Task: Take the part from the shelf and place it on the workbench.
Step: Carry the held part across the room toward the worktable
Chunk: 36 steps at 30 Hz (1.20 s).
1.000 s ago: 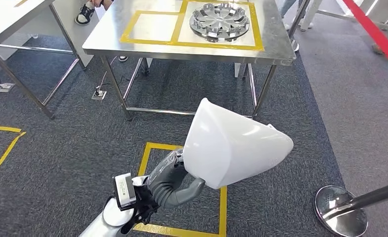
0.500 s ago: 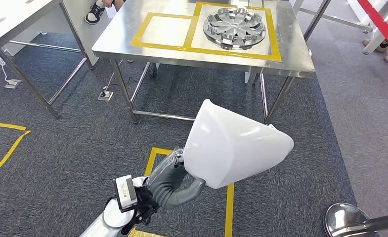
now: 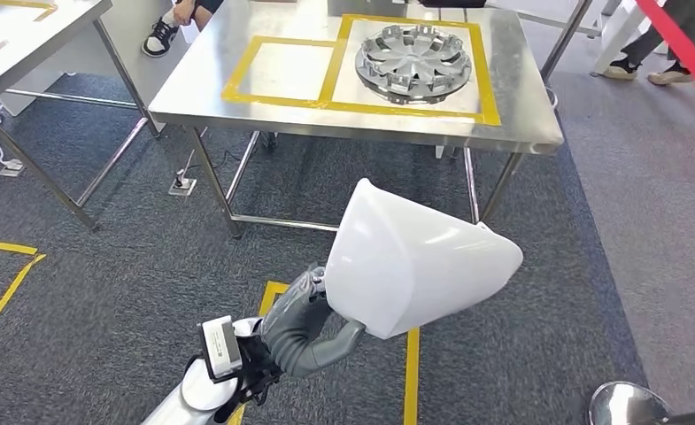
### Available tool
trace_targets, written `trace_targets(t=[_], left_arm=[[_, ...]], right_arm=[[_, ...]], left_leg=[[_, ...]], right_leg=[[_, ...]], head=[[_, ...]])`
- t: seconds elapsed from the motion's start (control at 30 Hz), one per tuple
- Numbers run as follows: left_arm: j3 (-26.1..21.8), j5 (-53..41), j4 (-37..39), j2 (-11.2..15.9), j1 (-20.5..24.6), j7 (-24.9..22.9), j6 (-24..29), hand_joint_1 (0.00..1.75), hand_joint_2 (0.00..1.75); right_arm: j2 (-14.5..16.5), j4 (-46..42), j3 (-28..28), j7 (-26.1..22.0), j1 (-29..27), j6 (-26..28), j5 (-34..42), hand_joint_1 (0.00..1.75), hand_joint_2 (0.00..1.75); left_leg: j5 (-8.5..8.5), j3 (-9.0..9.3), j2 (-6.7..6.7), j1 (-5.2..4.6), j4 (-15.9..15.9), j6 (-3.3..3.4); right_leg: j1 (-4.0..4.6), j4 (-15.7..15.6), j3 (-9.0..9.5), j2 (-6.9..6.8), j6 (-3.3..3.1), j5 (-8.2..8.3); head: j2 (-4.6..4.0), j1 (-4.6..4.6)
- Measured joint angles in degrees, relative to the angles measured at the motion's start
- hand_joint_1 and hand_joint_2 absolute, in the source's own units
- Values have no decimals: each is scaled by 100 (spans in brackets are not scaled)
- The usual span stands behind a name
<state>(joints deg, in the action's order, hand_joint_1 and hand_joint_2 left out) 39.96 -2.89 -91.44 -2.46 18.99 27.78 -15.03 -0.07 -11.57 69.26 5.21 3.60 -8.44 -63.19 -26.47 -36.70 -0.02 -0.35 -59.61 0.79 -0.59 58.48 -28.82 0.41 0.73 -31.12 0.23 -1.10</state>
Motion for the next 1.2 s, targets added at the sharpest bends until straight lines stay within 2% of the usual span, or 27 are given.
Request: trace_targets(t=[0.07,0.13,0.2,0.27,0.3,0.33,0.37,0.43,0.47,0.5,0.6,0.63,0.67,0.7,0.77,0.8,0.83,0.87,0.93,0.97,1.0,1.03,1.07,1.13,1.17,1.2], left_arm=[[1,-12,-8,-13,5,-9,1,175,175],[1,-16,-13,-33,17,-16,0,175,175],[0,-22,-15,-56,36,-26,-2,175,175],[1,-28,-15,-67,47,-50,-3,175,175],[1,-32,-15,-66,48,-68,-3,175,175],[2,-34,-14,-66,52,-85,-4,175,175],[2,-36,-14,-66,60,-96,-4,175,175],[2,-37,-13,-65,83,-107,-5,175,175],[2,-37,-11,-62,93,-108,-6,175,175],[2,-37,-10,-62,100,-110,-7,175,175],[3,-35,-17,-67,120,-117,-9,175,175],[3,-34,-22,-67,133,-116,-9,175,175],[3,-32,-25,-68,149,-115,-10,175,175],[4,-31,-23,-65,161,-114,-10,175,175],[6,-28,-7,-54,174,-110,-10,175,175],[8,-28,4,-46,175,-105,-10,175,175],[10,-28,15,-38,179,-98,-10,175,175],[13,-27,26,-29,187,-91,-10,175,175],[20,-23,42,-10,221,-82,-9,175,175],[24,-20,49,-3,245,-80,-8,175,175],[27,-15,53,2,270,-78,-7,175,175],[30,-8,56,4,294,-77,-6,175,175],[32,2,58,2,316,-80,-5,175,175],[37,34,58,-9,357,-93,-4,175,175],[42,56,59,-14,387,-100,-4,175,175],[50,75,61,-16,415,-104,-3,175,175]], right_arm=[[4,0,0,-4,10,0,-3,0,0],[15,1,0,-4,17,-2,-2,0,0],[22,1,0,-4,32,-4,2,0,0],[24,1,0,-4,34,-5,4,0,0],[27,1,0,-4,27,-7,3,0,0],[32,1,0,-8,21,-9,2,0,0],[35,1,0,-12,15,-13,-1,0,0],[39,1,0,-20,12,-20,-6,0,0],[40,1,0,-23,14,-26,-8,0,0],[42,1,0,-26,17,-33,-9,0,0],[40,0,0,-35,23,-45,-9,0,0],[38,-1,0,-36,26,-45,-8,0,0],[36,-1,0,-37,35,-45,-8,0,0],[33,-2,0,-37,40,-44,-7,0,0],[29,-1,0,-43,44,-42,-7,0,0],[29,-1,0,-50,40,-42,-7,0,0],[29,0,0,-60,37,-42,-9,0,0],[30,1,-1,-71,36,-42,-13,0,0],[42,2,-2,-89,40,-49,-21,0,0],[51,2,-2,-95,47,-56,-23,0,0],[58,3,-2,-99,55,-63,-23,0,0],[64,4,-2,-102,61,-69,-23,0,0],[59,4,-2,-105,65,-73,-23,0,0],[58,5,-3,-110,71,-81,-22,0,0],[60,5,-3,-115,81,-85,-18,0,0],[60,5,-4,-119,92,-89,-15,0,0]], left_leg=[[-21,60,-11,0,30,82],[-53,158,-18,29,64,154],[-126,254,-19,40,77,203],[-220,342,-27,36,77,219],[-273,400,-37,35,77,218],[-328,468,-47,35,77,211],[-387,547,-54,35,77,200],[-511,702,-59,32,79,161],[-563,754,-60,29,82,132],[-611,788,-61,26,93,92],[-640,840,-59,20,6,-8],[-614,779,-55,19,-164,-30],[-611,628,-50,22,-422,-53],[-660,395,-44,29,-768,-77],[-926,-136,-36,42,-1414,-112],[-1040,-335,-33,43,-1567,-118],[-1051,-444,-32,40,-1546,-113],[-918,-453,-32,34,-1345,-94],[-349,-288,-29,-8,-613,2],[-141,-204,-31,-38,-294,48],[-8,-134,-35,-66,-76,89],[31,-101,-41,-86,33,119],[-3,-54,-48,-85,66,134],[14,90,-41,-45,140,181],[-6,169,-34,-20,159,201],[-37,231,-27,-2,175,215]], right_leg=[[2,13,52,-4,67,-7],[1,262,-44,-11,105,-4],[-2,872,-417,-15,143,-146],[-4,1498,-895,-15,188,-428],[-4,1620,-1058,-15,198,-500],[-5,1550,-1129,-16,198,-459],[-7,1291,-1106,-17,187,-293],[-3,559,-935,-26,149,242],[10,309,-868,-37,123,414],[28,181,-828,-47,86,522],[37,142,-706,-47,-40,507],[21,121,-641,-42,-75,480],[5,104,-577,-35,-103,452],[-1,88,-528,-33,-125,415],[0,83,-447,-26,-146,329],[4,83,-397,-22,-149,280],[10,83,-337,-18,-150,230],[17,82,-269,-12,-150,178],[29,77,-142,-3,-139,69],[34,67,-97,7,-120,19],[33,45,-78,12,-91,-23],[31,42,-52,16,-58,-38],[32,27,-9,20,-21,-41],[36,151,20,14,31,-42],[36,349,-69,13,54,-66],[29,656,-247,12,79,-125]], head=[[1,2],[1,13],[1,22],[1,23],[1,24],[1,25],[1,25],[0,23],[0,19],[0,12],[1,2],[1,-10],[1,-22],[1,-33],[1,-44],[1,-46],[1,-45],[1,-46],[1,-42],[1,-39],[1,-40],[1,-39],[1,-42],[1,-34],[1,-23],[1,-13]])
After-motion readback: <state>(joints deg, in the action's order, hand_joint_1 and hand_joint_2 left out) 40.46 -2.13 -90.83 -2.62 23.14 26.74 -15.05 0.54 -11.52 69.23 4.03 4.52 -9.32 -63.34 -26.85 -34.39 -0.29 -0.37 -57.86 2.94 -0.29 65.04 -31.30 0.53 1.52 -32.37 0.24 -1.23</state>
